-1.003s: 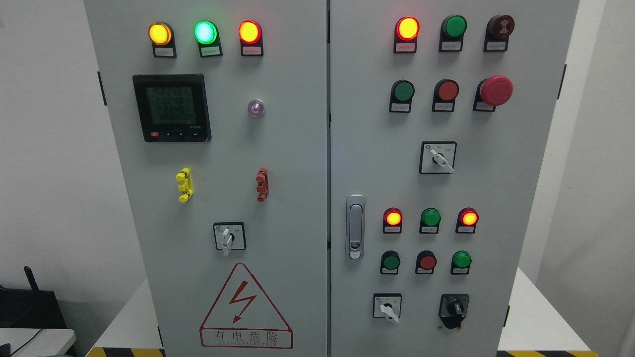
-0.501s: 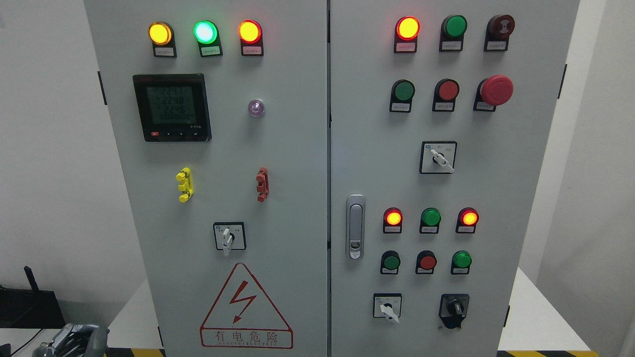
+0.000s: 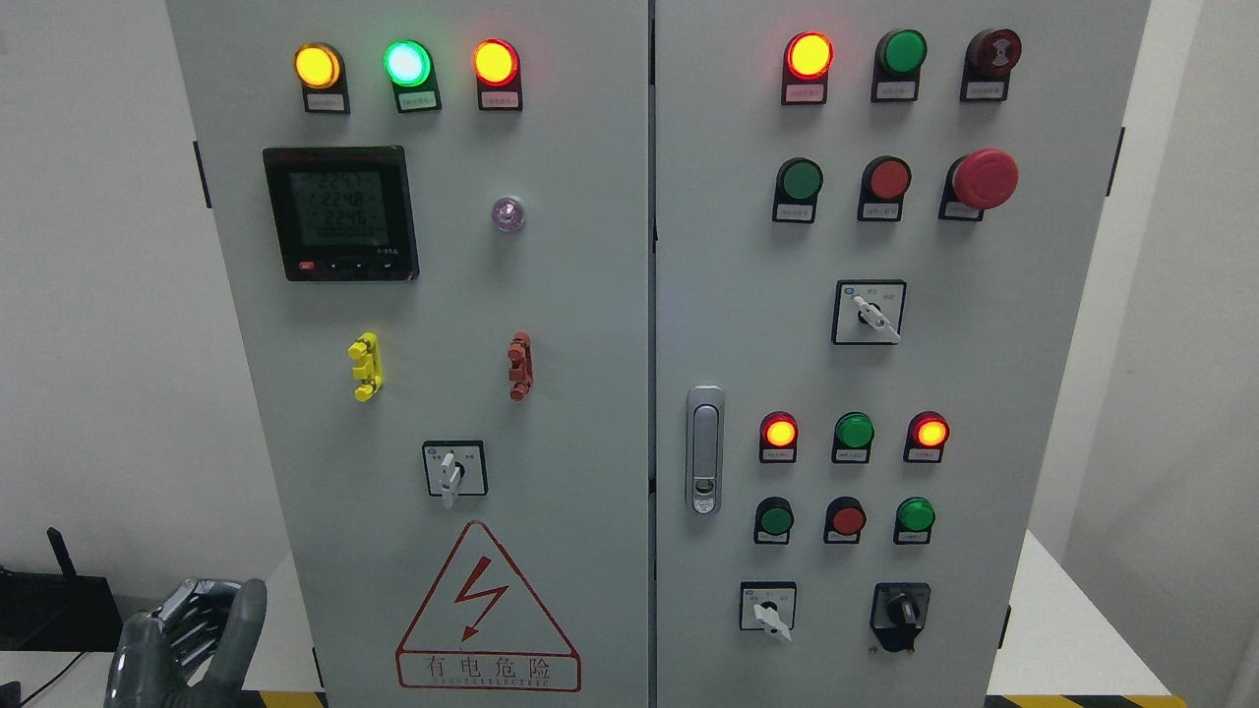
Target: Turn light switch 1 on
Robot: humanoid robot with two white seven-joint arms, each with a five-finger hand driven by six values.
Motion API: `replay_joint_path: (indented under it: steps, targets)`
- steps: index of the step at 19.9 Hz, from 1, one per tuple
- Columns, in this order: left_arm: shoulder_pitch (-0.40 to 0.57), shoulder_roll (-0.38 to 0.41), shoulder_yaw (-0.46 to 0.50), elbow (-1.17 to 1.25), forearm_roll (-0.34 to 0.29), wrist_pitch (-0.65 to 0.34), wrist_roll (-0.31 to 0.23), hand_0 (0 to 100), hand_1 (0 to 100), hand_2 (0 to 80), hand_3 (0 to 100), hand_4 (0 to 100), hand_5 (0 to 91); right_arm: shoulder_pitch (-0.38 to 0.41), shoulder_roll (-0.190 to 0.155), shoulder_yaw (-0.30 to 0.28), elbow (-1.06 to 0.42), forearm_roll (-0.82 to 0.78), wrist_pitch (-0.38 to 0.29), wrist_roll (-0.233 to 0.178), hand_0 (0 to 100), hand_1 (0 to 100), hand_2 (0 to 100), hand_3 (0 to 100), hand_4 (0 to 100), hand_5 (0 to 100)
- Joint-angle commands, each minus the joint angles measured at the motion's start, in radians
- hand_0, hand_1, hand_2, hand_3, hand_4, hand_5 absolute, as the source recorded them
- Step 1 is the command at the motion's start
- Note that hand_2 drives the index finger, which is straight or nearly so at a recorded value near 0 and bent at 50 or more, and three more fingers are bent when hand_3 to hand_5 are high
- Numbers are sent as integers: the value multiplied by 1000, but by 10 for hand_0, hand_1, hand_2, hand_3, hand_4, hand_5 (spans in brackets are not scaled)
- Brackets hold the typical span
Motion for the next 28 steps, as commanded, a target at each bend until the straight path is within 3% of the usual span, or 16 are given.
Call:
replay_joint_path:
  steps: [1,6,9,16,20,28]
  targets:
    - [-49,-4,-84,-4,-2,15,9,115,396,596,835,863,827,0,1,17,0,-25,0,0,120,389,0,0,0,0]
    - [-65,-4,-115,-4,-9,26,16,113,399,602,842,865,829,0,1,17,0,-25,0,0,120,389,0,0,0,0]
    - [-92,-8,-147,-3,-29,78,53,112,408,607,846,867,829,0,-1,17,0,-25,0,0,120,389,0,0,0,0]
    - [-129,-68,-191,1,-74,134,61,100,469,614,852,868,836,0,-1,17,0,-25,0,0,120,389,0,0,0,0]
    - [-151,-116,-193,4,-140,168,87,92,484,617,854,872,839,0,-1,17,0,-25,0,0,120,389,0,0,0,0]
    - [-164,-180,-191,22,-172,222,116,95,499,624,857,876,836,0,-1,17,0,-25,0,0,120,389,0,0,0,0]
